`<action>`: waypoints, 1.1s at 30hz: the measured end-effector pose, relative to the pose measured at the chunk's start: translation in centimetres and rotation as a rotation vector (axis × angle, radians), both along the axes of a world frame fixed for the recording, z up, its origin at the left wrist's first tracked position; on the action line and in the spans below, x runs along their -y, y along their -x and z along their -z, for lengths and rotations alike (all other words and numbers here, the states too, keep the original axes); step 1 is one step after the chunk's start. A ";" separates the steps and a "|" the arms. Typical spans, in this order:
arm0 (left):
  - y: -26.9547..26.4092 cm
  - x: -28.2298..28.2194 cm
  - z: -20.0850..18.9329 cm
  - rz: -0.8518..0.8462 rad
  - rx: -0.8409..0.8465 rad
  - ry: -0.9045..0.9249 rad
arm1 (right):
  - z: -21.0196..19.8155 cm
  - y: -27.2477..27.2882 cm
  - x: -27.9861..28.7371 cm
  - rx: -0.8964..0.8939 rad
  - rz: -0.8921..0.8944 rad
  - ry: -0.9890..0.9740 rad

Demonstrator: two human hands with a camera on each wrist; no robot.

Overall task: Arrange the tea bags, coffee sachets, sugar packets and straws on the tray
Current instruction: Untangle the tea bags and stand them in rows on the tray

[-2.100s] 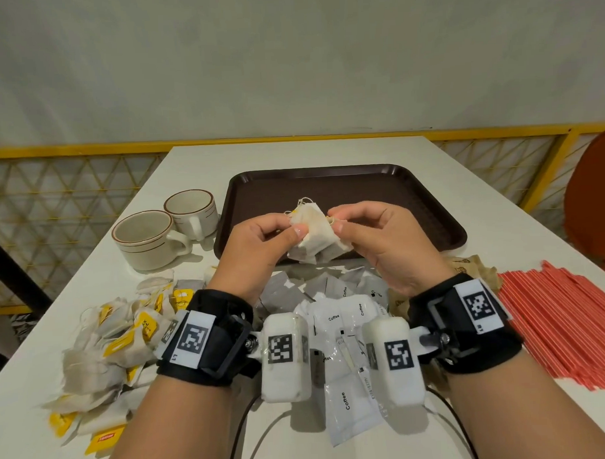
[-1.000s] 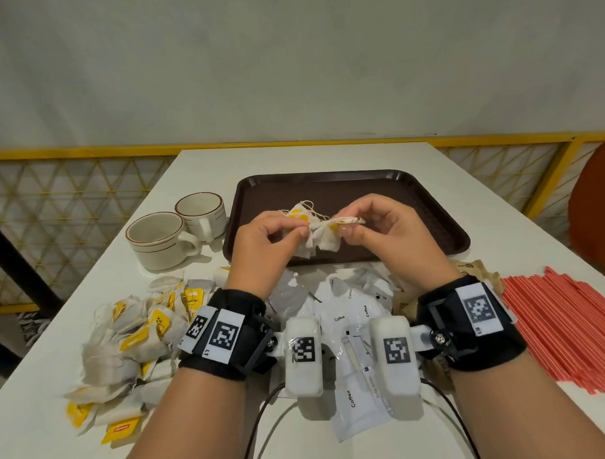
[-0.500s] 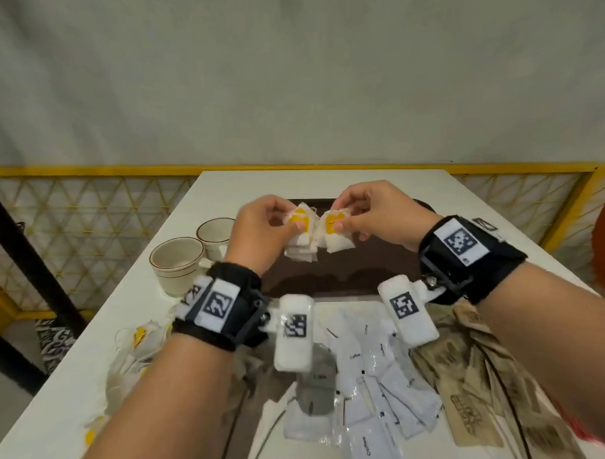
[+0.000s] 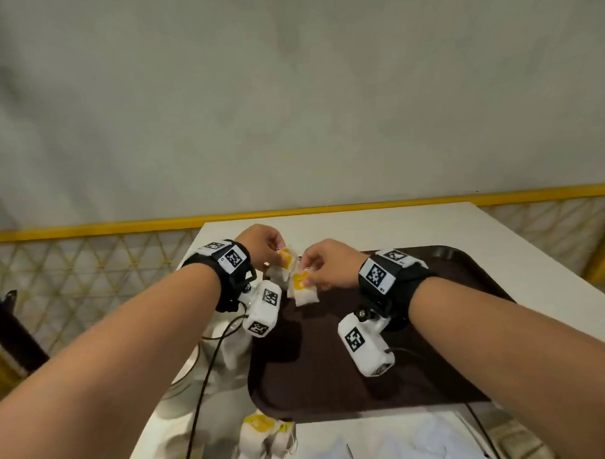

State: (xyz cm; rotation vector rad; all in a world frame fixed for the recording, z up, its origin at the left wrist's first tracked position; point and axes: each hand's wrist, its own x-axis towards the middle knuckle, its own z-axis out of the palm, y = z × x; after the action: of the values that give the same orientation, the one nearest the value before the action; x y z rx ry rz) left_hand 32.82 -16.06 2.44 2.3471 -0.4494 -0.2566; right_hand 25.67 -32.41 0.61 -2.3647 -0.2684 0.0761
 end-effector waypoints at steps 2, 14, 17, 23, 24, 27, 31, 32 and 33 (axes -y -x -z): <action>-1.3 0.5 0.4 0.048 -0.020 -0.048 | 0.6 -1.3 -0.7 -0.035 -0.017 -0.031; -4.7 -0.3 1.1 0.071 -0.158 -0.105 | 3.2 -4.5 -0.3 -0.060 0.063 -0.337; -4.6 -0.3 1.3 0.062 -0.166 -0.114 | 3.7 -5.1 1.2 0.012 0.173 -0.104; -4.5 0.5 1.0 0.022 -0.156 -0.188 | 3.9 -6.4 2.0 0.070 0.228 0.196; -4.6 0.6 0.9 0.012 -0.157 -0.208 | 3.8 -6.6 1.6 0.067 0.220 0.196; -4.6 0.6 0.4 0.005 -0.170 -0.303 | 3.5 -7.6 0.4 0.035 0.197 0.270; -4.9 0.9 0.3 0.018 -0.169 -0.345 | 3.3 -9.1 -0.3 -0.020 0.167 0.375; -5.0 0.9 0.3 0.021 -0.166 -0.346 | 3.3 -9.4 -0.4 -0.023 0.150 0.392; -5.0 0.9 0.2 0.027 -0.164 -0.350 | 3.2 -9.5 -0.5 -0.022 0.138 0.404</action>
State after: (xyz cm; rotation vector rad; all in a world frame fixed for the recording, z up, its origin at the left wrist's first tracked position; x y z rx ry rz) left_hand 37.86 -16.96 2.19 2.6321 -0.3803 -0.5763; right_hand 35.21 -31.90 -2.59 -2.7746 -0.0817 0.0981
